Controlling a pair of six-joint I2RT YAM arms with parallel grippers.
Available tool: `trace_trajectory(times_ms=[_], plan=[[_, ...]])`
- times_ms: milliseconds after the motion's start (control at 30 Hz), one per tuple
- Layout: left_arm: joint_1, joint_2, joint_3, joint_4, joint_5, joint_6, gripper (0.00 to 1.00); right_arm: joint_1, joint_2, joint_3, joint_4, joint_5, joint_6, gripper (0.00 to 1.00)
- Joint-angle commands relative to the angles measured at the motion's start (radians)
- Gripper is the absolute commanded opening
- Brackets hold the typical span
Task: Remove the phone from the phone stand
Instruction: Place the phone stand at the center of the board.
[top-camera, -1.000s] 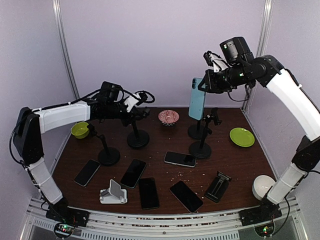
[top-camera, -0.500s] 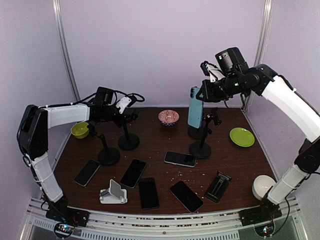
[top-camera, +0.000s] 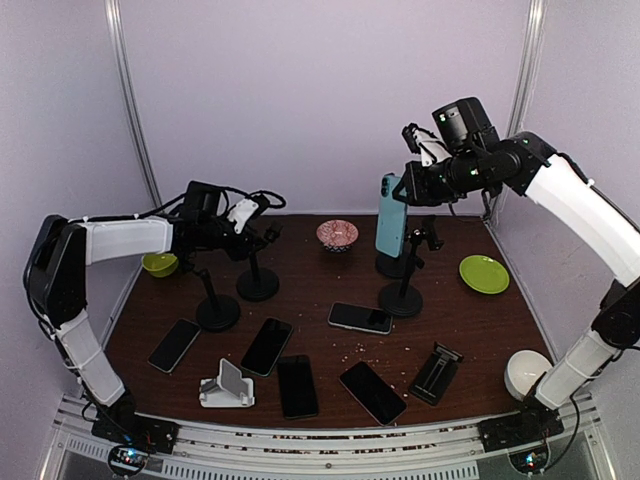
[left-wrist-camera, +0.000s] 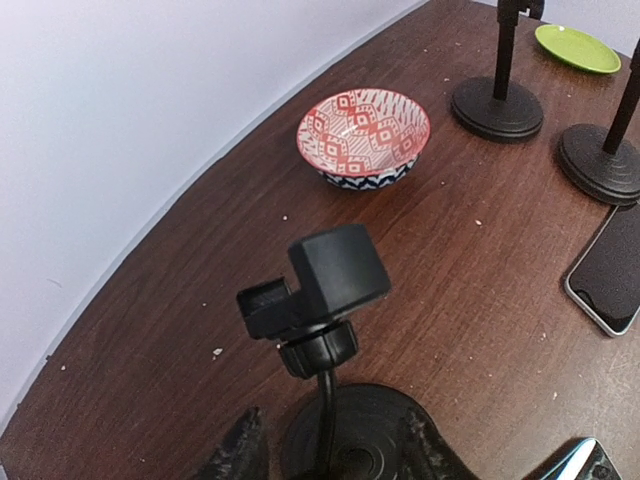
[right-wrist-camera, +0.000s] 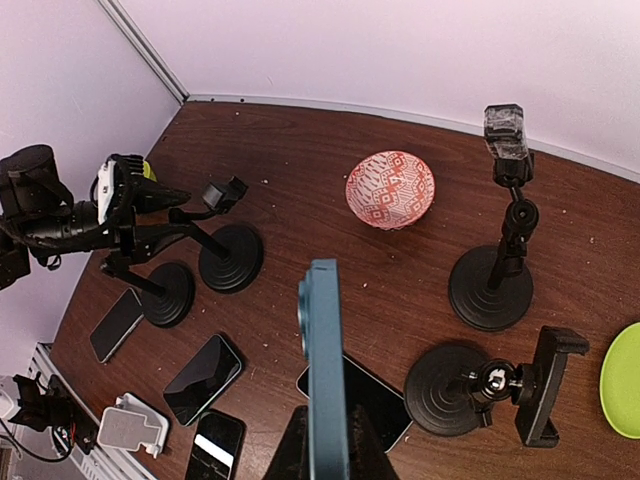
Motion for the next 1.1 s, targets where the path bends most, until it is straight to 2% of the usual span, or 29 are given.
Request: trace_trajectory(times_ms=[0,200,367,600,633,667,1067], plan=[[0.002,-0.072,-0.014,0.058,0.016,-0.009,0.48,0.005,-0.047,0.004,0.063,0.000,-0.009,0.00],[0.002,-0.138,-0.019,0.065,0.013,-0.028,0.58,0.005,-0.050,0.010,0.060,-0.001,-0.012,0.00],[0.003,-0.200,-0.022,0.088,0.008,-0.094,0.70,0.007,-0.053,0.010,0.060,-0.007,-0.012,0.00],[0.001,-0.357,-0.043,0.110,-0.057,-0.195,0.83,0.007,-0.057,0.014,0.055,-0.012,-0.021,0.00],[0.001,-0.376,-0.045,0.107,-0.077,-0.207,0.94,0.007,-0.058,0.014,0.057,-0.014,-0.024,0.00],[0.001,-0.393,-0.043,0.101,-0.099,-0.220,0.97,0.007,-0.058,0.011,0.059,-0.017,-0.023,0.00],[0.001,-0.619,-0.051,-0.068,-0.368,-0.342,0.98,0.009,-0.076,-0.048,0.126,-0.080,-0.021,0.00]])
